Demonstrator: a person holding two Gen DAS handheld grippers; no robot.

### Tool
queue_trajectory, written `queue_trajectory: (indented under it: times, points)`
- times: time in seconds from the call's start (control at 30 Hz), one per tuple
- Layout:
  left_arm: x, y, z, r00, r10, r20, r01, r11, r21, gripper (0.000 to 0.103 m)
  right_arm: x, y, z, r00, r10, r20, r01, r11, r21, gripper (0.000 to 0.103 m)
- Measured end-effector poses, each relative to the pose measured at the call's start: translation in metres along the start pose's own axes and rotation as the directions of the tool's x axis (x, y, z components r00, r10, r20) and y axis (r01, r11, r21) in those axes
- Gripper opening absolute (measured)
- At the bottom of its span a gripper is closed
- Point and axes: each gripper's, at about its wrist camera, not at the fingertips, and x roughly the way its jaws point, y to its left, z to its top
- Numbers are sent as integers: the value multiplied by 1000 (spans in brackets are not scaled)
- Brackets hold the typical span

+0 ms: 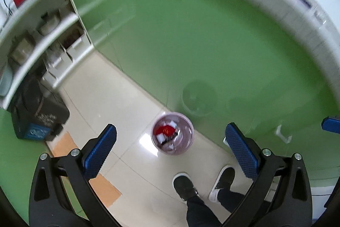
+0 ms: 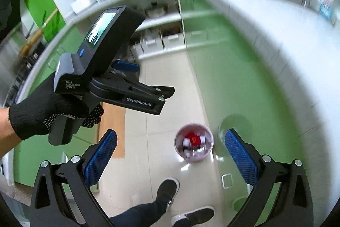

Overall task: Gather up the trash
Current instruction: 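Move both tools back from the bin to the counter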

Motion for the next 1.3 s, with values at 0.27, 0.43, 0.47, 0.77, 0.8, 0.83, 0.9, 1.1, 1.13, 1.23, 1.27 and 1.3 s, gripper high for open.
queue_trajectory:
  times: [0.27,0.43,0.47,0.77,0.8,0.83,0.9,1.1,1.13,1.23,1.27,1.3]
  points:
    - [-91,-29,46,990,-36,138,30,999,41,100,-85,-20,38,983,-96,154,89,995,48,97]
    - [-122,-61,78,977,-86,194,67,993,98,100,-129,-52,44,956,-199,216,175,977,125,97]
    - [-126,-68,85,974,-99,203,78,991,109,100,-133,-55,43,951,-216,220,189,972,137,97]
    - [-139,-143,142,954,-196,228,144,963,226,100,-193,-130,37,897,-369,244,292,908,300,97]
    - [-137,-151,149,952,-207,228,152,959,238,100,-196,-137,37,893,-379,243,299,903,309,97]
    - [-136,-157,153,950,-213,226,157,957,244,100,-199,-148,37,888,-393,240,310,896,318,97]
    - [-132,-173,167,948,-227,223,166,951,262,100,-206,-163,36,883,-408,234,320,886,336,97]
    - [-117,-212,199,947,-256,194,188,932,311,100,-215,-209,36,869,-449,208,355,859,370,97]
    - [-115,-216,203,947,-259,189,192,929,316,100,-216,-213,36,870,-449,205,355,857,373,97]
    - [-104,-234,217,946,-277,165,208,915,346,100,-214,-231,37,871,-454,189,362,852,377,97]
    - [-99,-241,223,947,-280,159,209,910,358,100,-214,-235,36,872,-453,184,363,852,377,97]
    - [-95,-247,229,947,-286,149,216,905,367,100,-212,-243,37,875,-450,176,362,852,378,97]
